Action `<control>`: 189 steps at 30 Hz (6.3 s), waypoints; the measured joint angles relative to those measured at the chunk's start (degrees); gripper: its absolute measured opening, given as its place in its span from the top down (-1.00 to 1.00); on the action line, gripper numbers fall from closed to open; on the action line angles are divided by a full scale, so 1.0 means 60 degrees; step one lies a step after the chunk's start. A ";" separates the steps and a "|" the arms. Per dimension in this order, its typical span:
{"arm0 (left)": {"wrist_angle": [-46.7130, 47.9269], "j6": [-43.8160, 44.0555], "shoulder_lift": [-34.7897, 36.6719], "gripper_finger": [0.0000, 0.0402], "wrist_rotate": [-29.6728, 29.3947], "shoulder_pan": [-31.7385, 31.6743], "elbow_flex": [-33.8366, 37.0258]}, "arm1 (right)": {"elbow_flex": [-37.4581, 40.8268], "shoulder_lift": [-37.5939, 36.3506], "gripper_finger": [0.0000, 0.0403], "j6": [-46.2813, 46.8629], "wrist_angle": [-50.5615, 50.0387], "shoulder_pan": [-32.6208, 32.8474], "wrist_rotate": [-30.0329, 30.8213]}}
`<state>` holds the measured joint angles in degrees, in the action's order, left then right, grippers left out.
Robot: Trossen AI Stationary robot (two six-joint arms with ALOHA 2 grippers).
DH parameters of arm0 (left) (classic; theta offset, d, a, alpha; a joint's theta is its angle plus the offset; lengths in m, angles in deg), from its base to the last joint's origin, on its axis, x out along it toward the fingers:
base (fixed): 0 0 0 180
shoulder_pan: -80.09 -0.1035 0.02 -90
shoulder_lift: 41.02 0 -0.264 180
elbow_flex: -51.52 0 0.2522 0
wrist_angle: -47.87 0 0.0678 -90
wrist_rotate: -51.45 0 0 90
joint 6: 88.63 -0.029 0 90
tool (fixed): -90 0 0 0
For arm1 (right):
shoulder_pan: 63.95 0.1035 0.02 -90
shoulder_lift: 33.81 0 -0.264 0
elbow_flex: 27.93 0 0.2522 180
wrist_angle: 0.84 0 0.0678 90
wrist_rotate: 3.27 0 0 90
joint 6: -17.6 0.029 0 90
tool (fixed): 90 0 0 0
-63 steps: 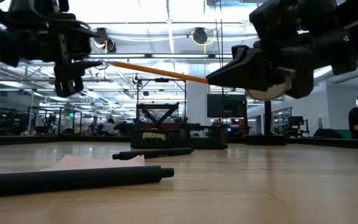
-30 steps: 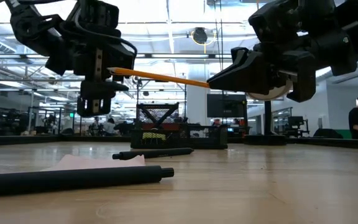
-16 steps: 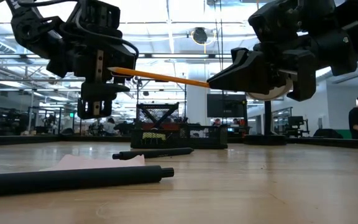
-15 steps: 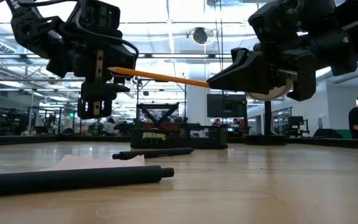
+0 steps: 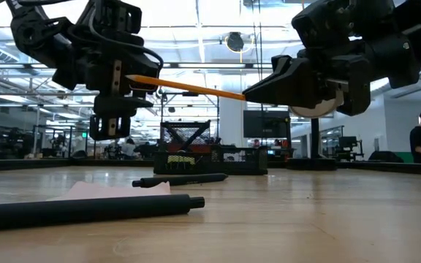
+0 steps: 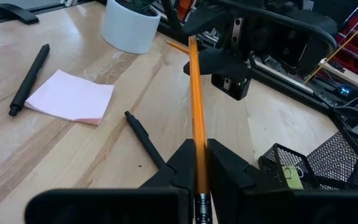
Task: Pick and place office supplies into organizer
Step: Put the orange pencil into the black desk organizer
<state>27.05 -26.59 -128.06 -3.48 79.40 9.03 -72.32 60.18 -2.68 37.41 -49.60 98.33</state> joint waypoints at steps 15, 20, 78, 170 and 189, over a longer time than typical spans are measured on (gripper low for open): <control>-0.0465 0.0112 0.0004 0.78 -0.0501 0.0147 0.0004 | -0.0282 0.0000 0.89 0.0047 -0.0321 -0.0014 -0.0430; -0.0443 0.0109 0.0004 0.82 -0.0622 0.0258 0.0004 | -0.0405 0.0000 0.90 0.0172 -0.0521 -0.0017 -0.0431; -0.0098 -0.1307 0.0004 0.95 -0.1681 0.0662 0.0011 | -0.0420 0.0000 0.73 -0.0286 -0.0365 -0.0255 -0.0606; -0.3208 -0.5881 0.0368 0.91 -0.5818 0.0979 0.0004 | 0.0379 -0.1715 0.93 0.5271 0.4322 -0.2531 -0.2496; 0.0431 -0.6398 0.2270 0.05 -0.6679 0.0246 0.0007 | 0.0382 -0.1716 0.86 0.4222 0.3900 -0.2528 -0.2167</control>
<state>29.64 -64.97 -114.44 -43.55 80.88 9.07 -70.03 49.89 22.66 60.81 -64.77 85.33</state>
